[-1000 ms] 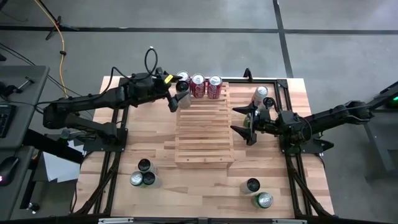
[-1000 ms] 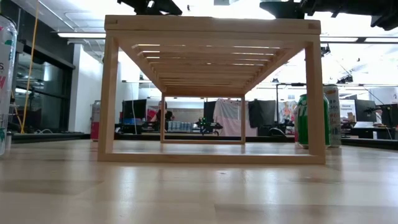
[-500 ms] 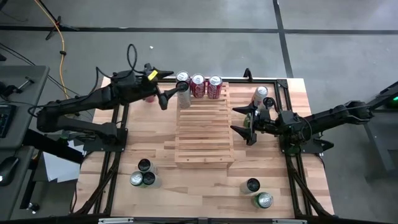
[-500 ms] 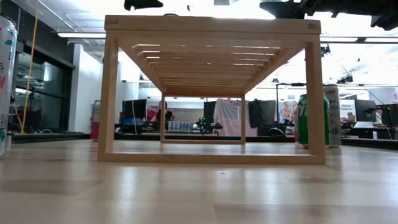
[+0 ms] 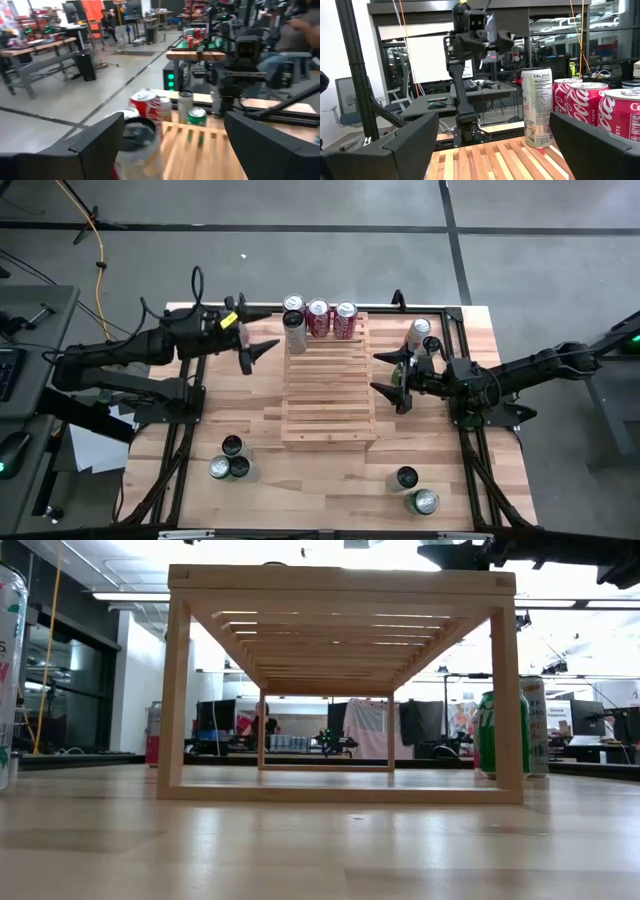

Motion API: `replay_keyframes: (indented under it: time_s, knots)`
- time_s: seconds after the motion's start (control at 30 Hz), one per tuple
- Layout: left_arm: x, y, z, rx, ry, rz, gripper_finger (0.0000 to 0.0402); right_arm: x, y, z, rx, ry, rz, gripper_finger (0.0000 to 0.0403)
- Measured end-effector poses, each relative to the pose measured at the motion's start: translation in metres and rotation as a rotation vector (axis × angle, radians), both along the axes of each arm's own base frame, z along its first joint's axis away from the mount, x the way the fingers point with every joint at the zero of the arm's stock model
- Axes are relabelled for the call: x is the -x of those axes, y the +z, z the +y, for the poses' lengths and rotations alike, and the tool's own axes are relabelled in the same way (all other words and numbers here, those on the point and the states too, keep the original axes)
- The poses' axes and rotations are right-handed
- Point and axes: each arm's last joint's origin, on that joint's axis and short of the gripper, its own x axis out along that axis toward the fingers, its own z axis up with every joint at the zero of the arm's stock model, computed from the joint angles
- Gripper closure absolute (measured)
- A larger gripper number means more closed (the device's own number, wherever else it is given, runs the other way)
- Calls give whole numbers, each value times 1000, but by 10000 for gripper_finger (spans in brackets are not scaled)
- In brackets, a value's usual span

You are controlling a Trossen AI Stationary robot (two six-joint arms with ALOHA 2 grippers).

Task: Place canned beverage on shelf
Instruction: Align the top right tropical celsius soda can with the other tropical celsius soda can on the shelf

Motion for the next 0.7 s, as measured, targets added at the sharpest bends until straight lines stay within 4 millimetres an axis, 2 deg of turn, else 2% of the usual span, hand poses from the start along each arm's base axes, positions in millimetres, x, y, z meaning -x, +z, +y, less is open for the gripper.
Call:
replay_keyframes:
  time_s: [0.43,0.57,0.7]
  knots:
    - [13,-80,-25,39,-138,-224,66,0,-1,-1,-39,-31,2,37]
    - [19,-92,-28,62,-157,-263,66,1,-3,-6,-127,-201,13,37]
    - [21,-99,-31,65,-176,-250,66,0,-2,-14,-179,-534,132,37]
